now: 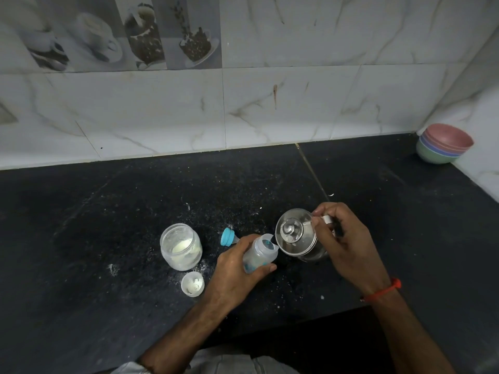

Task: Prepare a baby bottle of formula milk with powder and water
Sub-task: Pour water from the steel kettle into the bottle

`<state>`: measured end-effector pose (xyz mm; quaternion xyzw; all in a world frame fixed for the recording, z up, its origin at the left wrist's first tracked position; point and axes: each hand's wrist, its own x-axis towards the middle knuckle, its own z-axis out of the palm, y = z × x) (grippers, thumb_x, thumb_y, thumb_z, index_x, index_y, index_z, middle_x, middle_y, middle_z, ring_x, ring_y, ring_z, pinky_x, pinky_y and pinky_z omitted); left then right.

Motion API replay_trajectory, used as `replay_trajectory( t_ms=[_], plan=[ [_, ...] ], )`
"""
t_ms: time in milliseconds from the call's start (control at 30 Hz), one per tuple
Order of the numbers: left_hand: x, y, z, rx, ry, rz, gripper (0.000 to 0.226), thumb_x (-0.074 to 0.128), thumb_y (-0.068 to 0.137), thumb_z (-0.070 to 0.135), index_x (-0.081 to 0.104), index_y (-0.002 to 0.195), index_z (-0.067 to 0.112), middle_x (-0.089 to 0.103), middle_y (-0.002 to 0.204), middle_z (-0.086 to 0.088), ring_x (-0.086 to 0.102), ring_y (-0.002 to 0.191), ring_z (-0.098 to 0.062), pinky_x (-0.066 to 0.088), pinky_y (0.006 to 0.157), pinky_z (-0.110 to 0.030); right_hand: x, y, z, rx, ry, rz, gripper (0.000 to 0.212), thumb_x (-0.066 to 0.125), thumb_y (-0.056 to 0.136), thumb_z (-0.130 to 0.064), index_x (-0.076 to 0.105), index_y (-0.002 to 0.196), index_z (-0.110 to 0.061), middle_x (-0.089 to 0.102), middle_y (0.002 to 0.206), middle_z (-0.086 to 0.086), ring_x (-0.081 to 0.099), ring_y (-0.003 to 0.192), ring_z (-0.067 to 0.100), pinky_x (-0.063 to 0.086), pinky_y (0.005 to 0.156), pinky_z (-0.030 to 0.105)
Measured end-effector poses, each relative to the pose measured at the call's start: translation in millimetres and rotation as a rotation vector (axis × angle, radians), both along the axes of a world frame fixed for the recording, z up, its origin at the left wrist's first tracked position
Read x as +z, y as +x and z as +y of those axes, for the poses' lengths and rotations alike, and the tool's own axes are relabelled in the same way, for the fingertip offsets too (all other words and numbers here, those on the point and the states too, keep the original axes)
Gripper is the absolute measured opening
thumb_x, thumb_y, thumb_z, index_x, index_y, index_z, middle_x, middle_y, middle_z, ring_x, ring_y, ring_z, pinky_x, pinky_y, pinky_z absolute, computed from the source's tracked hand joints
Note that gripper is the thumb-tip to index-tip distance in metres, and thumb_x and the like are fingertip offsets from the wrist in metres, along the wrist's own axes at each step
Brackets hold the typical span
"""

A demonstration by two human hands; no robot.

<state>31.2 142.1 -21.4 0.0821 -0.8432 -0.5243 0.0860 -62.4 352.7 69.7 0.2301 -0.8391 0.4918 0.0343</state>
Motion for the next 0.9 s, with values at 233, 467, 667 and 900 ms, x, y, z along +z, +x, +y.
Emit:
replay_trajectory(
  t_ms=[233,467,667,900],
  plan=[
    [0.2,0.8,-2.0,-0.003,-0.020,-0.001,0.056,0.088,0.079,0.041,0.058,0.127,0.043,0.068,0.119,0.022,0.057,0.115,0.012,0.046,0.087,-0.004,9.9,0.8,-3.8,0.028,0.118,0.108,0.016,0.060,0.092,-0.037,0.061,0.096,-0.021,0.061,0.105,-0.015,0.060,0.101,0.017,0.047,0.085,0.026],
    [-2.5,1.5,-2.0,-0.009,-0.018,0.000,0.059,0.089,0.078,0.042,0.057,0.127,0.046,0.068,0.119,0.021,0.058,0.114,0.010,0.046,0.087,-0.005,16.4,2.2,-6.4,0.029,0.206,0.149,0.008,0.070,0.096,-0.016,0.062,0.096,-0.016,0.061,0.104,-0.010,0.057,0.098,0.016,0.046,0.084,0.026],
    [-7.4,0.6,-0.5,-0.017,-0.019,0.005,0.062,0.089,0.077,0.041,0.060,0.132,0.035,0.068,0.121,0.019,0.061,0.114,0.003,0.048,0.090,-0.008,22.6,2.4,-10.0,0.050,0.284,0.155,0.011,0.070,0.094,-0.014,0.059,0.091,-0.016,0.061,0.100,-0.004,0.055,0.094,0.013,0.039,0.083,0.019],
    [-11.6,-1.4,1.3,-0.028,-0.016,0.006,0.064,0.090,0.076,0.042,0.060,0.132,0.035,0.069,0.120,0.020,0.063,0.115,0.000,0.051,0.094,-0.013,27.0,-1.3,-9.5,0.053,0.347,0.130,0.013,0.068,0.094,-0.017,0.058,0.088,-0.017,0.059,0.099,-0.004,0.054,0.092,0.016,0.033,0.082,0.008]
  ],
)
